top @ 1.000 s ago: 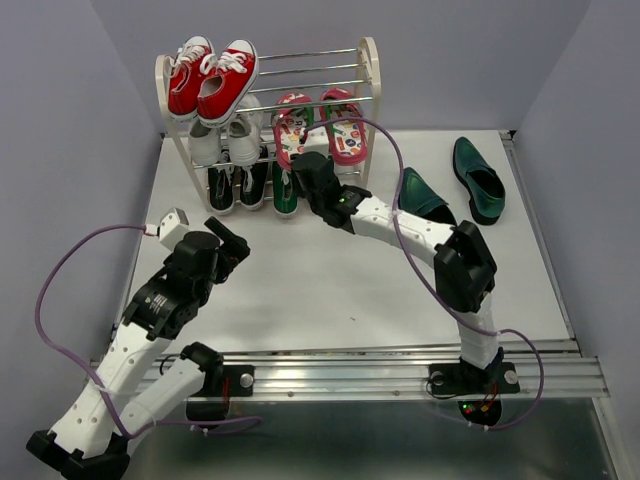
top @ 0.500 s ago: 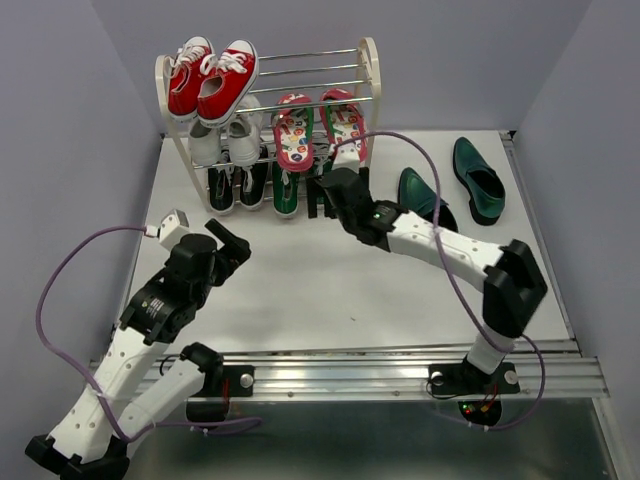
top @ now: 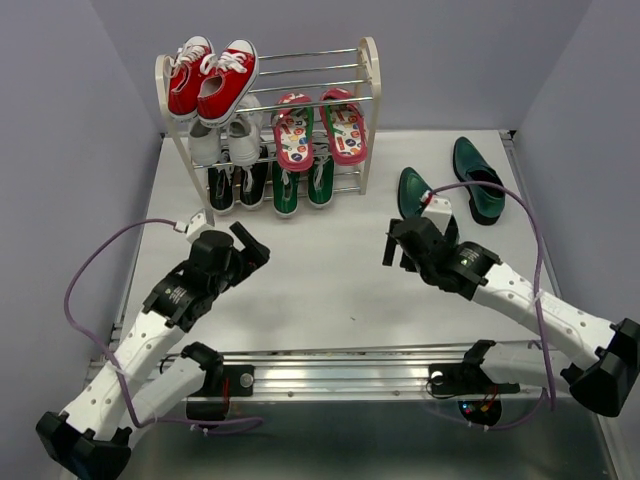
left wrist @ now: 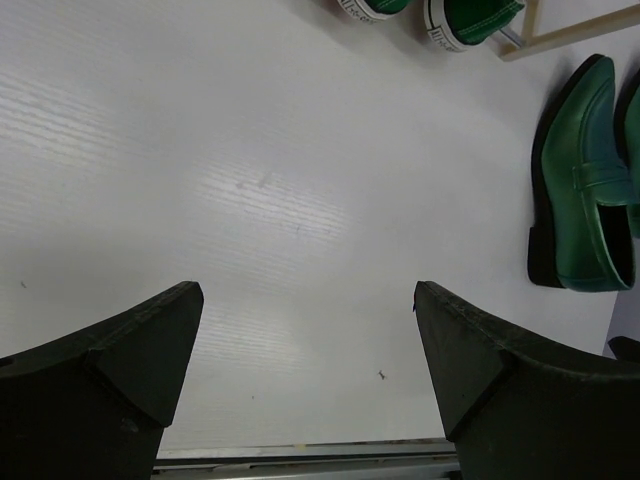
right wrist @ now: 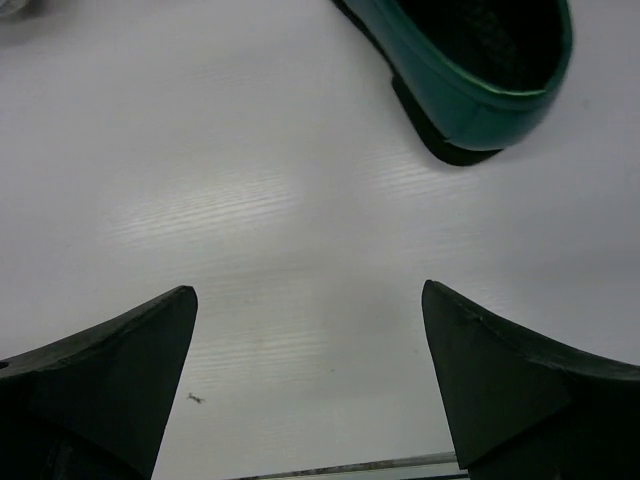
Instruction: Place and organize the shoes onto the shoe shelf
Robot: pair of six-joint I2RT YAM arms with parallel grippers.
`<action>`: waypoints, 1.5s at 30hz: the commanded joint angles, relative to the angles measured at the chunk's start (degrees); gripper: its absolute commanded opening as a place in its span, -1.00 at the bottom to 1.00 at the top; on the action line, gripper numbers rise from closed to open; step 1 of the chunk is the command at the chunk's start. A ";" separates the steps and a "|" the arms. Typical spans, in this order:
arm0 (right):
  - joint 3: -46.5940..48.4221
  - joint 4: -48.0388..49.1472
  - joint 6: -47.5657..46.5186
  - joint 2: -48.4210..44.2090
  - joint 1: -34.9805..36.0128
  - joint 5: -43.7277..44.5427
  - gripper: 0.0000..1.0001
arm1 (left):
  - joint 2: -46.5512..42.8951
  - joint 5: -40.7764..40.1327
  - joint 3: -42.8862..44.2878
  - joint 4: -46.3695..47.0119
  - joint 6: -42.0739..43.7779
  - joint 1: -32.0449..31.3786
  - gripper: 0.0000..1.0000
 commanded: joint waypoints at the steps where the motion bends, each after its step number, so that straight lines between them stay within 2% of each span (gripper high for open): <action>1: 1.29 -7.63 4.43 0.80 -9.16 2.70 1.00 | 2.46 4.59 -0.78 7.04 1.67 0.03 0.98; 7: 8.22 -7.20 -5.58 5.89 -27.43 -3.28 1.00 | 6.25 4.86 1.86 4.24 2.90 -0.05 0.98; 14: 10.08 0.17 -14.20 15.12 -36.69 -14.71 1.00 | 4.06 7.68 -2.70 5.28 -1.48 -0.23 0.98; 19: 10.79 4.49 -14.91 20.57 -42.58 -16.39 0.89 | 4.31 7.24 -2.36 6.17 -1.76 -0.41 0.98; 21: 10.61 5.37 -14.82 21.54 -42.59 -16.48 0.70 | 5.45 6.63 -1.30 6.17 -1.32 -0.49 0.98; 22: 10.44 5.54 -14.56 21.90 -42.59 -16.48 0.55 | 5.81 6.54 -0.95 6.17 -1.14 -0.49 0.98; 23: 10.18 6.50 -14.56 22.25 -42.59 -17.35 0.11 | 6.68 6.36 -0.43 6.51 -0.79 -0.58 0.98; 24: 9.74 7.04 -14.82 22.17 -42.59 -18.23 -0.07 | 7.21 6.36 -0.33 6.52 -0.79 -0.58 0.98; 27: 7.89 8.80 -15.79 20.59 -42.59 -23.58 -0.50 | 9.14 6.71 0.10 8.01 0.26 -0.58 0.98; 28: 7.37 9.23 -15.61 19.97 -42.59 -25.25 -0.58 | 9.76 6.80 0.11 8.36 0.44 -0.67 0.98; 29: 5.97 10.28 -15.18 19.18 -42.59 -29.44 -0.72 | 10.37 6.89 0.37 8.62 0.62 -0.58 0.98; 33: 2.89 11.61 -10.71 15.85 -41.89 -37.65 -0.98 | 13.62 7.68 1.16 10.73 1.41 -0.76 0.98; 40: 3.40 11.70 -6.91 11.36 -34.78 -39.77 -0.99 | 18.90 9.43 3.79 12.75 3.87 -0.76 0.98; 45: 1.57 10.64 -3.84 10.74 -28.10 -41.00 -0.99 | 25.31 14.71 7.83 15.57 5.63 -1.90 0.98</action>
